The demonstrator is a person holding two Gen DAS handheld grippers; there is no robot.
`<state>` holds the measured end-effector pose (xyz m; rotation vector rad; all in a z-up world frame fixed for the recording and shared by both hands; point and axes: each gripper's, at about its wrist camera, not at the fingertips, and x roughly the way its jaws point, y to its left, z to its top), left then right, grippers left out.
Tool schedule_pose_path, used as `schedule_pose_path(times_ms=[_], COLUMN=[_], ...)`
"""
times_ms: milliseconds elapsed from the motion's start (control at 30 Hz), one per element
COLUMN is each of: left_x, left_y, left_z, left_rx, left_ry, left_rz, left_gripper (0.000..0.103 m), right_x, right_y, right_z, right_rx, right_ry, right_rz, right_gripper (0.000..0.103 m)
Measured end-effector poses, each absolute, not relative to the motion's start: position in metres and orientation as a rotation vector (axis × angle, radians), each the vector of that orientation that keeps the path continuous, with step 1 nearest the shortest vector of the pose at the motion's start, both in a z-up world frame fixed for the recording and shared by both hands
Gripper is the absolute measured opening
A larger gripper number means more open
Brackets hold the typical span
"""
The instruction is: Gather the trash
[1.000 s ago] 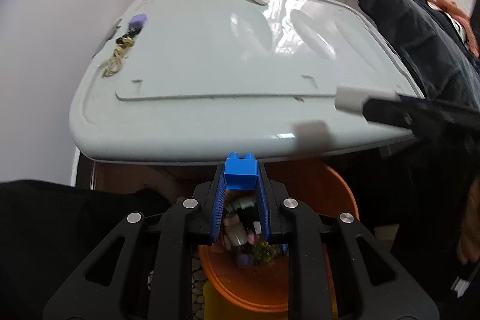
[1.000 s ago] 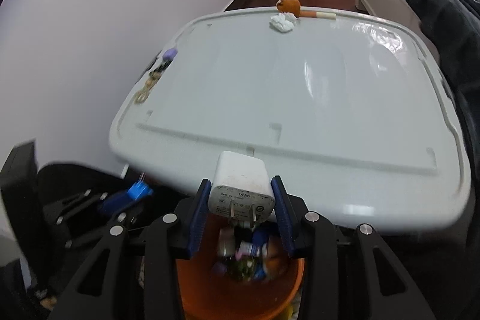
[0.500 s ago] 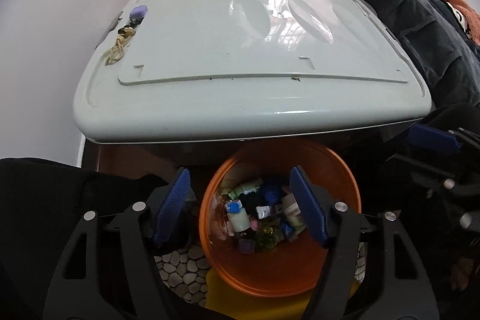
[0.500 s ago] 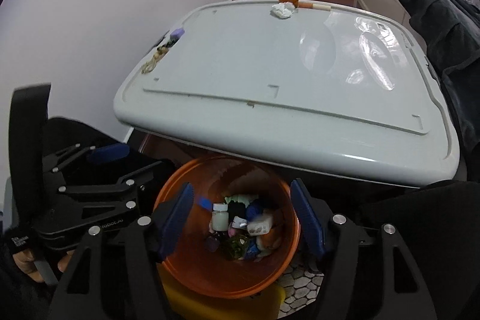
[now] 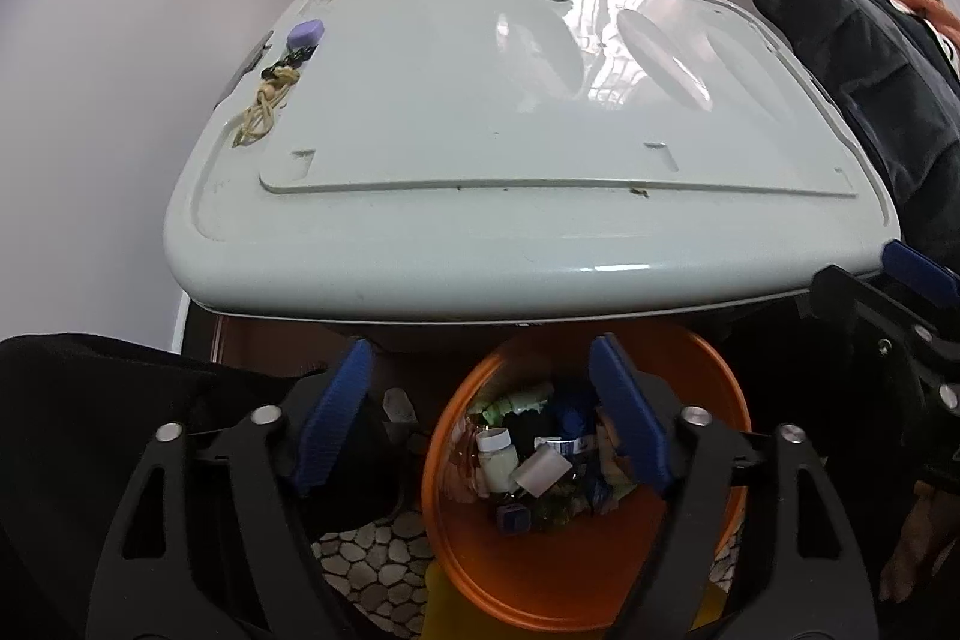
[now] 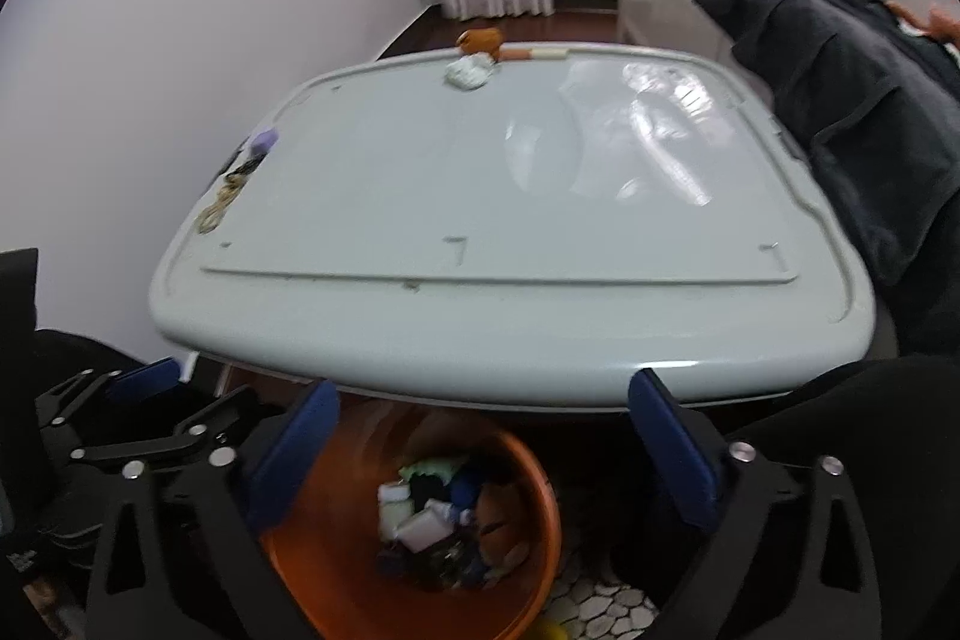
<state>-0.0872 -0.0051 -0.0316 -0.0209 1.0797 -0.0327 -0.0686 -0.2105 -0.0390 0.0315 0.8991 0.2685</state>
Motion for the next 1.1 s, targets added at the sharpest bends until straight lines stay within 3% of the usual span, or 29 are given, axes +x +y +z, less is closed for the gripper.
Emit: schedule_pose_path(times_ms=[1100], left_x=[-0.053], left_y=[0.017], left_z=[-0.05], left_rx=[-0.069], left_ry=[1.075], left_rz=[0.067], left_gripper=[0.08], right_x=[-0.033], right_y=[-0.219], right_z=[-0.053], right_rx=[0.009], right_ry=[0.857], right_rz=[0.123], right_gripper=[0.098])
